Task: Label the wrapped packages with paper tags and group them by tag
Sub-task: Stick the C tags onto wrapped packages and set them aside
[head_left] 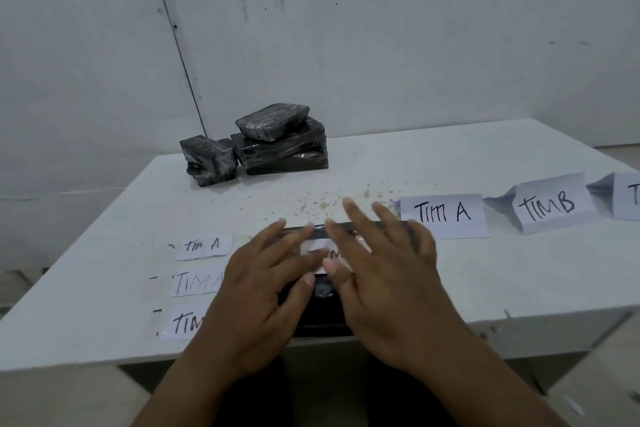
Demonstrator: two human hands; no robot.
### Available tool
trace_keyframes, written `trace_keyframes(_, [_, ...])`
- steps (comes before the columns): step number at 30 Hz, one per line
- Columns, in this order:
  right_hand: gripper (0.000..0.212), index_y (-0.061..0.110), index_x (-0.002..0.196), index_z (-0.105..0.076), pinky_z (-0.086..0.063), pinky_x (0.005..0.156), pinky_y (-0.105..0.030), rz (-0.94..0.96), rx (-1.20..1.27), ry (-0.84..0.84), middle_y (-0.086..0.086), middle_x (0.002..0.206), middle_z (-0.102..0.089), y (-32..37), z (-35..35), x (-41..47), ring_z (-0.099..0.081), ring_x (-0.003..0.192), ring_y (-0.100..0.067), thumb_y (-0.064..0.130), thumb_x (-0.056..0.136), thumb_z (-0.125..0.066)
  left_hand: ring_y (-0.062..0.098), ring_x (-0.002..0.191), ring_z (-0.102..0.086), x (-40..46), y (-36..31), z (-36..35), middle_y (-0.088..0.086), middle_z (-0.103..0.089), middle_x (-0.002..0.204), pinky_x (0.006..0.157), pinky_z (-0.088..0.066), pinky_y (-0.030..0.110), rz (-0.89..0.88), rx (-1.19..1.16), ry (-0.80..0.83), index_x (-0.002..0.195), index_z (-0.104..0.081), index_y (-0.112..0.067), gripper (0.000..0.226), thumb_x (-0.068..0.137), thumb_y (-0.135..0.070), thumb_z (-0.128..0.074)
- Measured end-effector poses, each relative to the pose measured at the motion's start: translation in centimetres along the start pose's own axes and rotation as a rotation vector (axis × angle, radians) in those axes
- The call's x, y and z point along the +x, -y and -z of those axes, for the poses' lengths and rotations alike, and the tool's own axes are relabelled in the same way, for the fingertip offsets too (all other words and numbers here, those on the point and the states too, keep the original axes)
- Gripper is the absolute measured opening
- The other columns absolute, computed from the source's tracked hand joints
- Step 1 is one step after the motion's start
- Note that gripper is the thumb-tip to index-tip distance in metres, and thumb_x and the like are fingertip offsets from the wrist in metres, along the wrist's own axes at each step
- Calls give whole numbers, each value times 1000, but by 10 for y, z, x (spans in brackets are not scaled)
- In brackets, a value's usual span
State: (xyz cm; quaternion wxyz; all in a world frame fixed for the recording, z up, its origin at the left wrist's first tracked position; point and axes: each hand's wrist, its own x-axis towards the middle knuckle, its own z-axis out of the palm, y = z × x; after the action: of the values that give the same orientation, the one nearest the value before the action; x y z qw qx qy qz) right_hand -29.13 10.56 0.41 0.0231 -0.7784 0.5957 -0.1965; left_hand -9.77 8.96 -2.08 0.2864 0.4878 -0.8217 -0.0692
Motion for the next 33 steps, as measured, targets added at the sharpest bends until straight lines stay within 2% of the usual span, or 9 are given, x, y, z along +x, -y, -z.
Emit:
trace_keyframes(1, [60, 40, 161, -9, 8, 122, -54, 23, -23, 107, 15, 170, 4, 2, -1, -3, 12, 157, -20, 58, 104, -11, -2, 154, -15, -1, 2, -2, -33, -34, 157, 124, -21, 37, 10, 9, 41, 144, -50, -51, 47, 101, -51, -32])
trace_keyframes(3, [66, 36, 161, 9, 20, 118, -58, 47, -90, 206, 16, 169, 14, 1, -2, -6, 23, 154, -16, 62, 102, -3, -10, 152, -9, -3, 3, -3, -37, -28, 157, 127, -13, 34, 39, 14, 91, 146, -40, -56, 50, 99, -54, -25])
trace_keyframes(9, [89, 26, 161, 13, 19, 119, -59, -35, -184, 287, 6, 168, 20, -9, 0, -4, 23, 153, -11, 79, 90, 2, -18, 149, -3, -6, 0, -3, -36, -24, 158, 121, 1, 13, 103, 49, 64, 152, -41, -42, 64, 93, -62, -25])
trace_keyframes(14, [107, 21, 161, 14, 20, 117, -63, -147, -204, 329, -1, 168, 22, -15, 8, -9, 25, 154, -16, 90, 80, 0, -10, 152, 6, -12, 2, -6, -31, -18, 163, 128, 0, 36, 170, 167, 44, 155, -36, -43, 74, 90, -73, -17])
trace_keyframes(19, [115, 15, 159, 18, 19, 116, -66, -218, -218, 343, -6, 167, 26, -14, 9, -12, 27, 153, -22, 93, 77, 0, -1, 155, 2, -20, 3, -6, -27, -16, 164, 128, -5, 45, 245, 245, -40, 153, -37, -45, 87, 85, -87, -5])
trace_keyframes(22, [115, 16, 159, 20, 18, 117, -65, -240, -195, 297, -7, 168, 24, -14, 10, -11, 26, 153, -26, 93, 78, -6, 12, 158, -9, -22, 4, -2, -14, -25, 167, 124, -17, 57, 167, 271, -57, 147, -50, -40, 70, 96, -77, -20])
trace_keyframes(24, [102, 29, 159, 21, 19, 116, -66, -156, -178, 246, 0, 167, 27, -14, 9, -11, 29, 152, -25, 90, 82, -9, 12, 158, -12, -25, 6, -4, -14, -26, 168, 121, -21, 59, 86, 243, -31, 148, -48, -44, 56, 102, -65, -25])
trace_keyframes(27, [86, 39, 159, 13, 19, 116, -65, -62, -206, 252, 6, 168, 24, -14, 5, -12, 31, 152, -22, 84, 88, -4, 3, 156, -14, -28, 9, -8, -24, -32, 162, 120, -29, 51, 67, 172, -19, 149, -44, -47, 53, 104, -63, -22])
trace_keyframes(33, [95, 41, 160, 6, 20, 114, -67, -174, -204, 317, 2, 169, 20, -19, 17, -12, 31, 152, -23, 91, 80, -7, -9, 152, -16, -30, 9, -9, -30, -38, 157, 116, -28, 29, 109, 39, -64, 145, -53, -42, 59, 95, -68, -36])
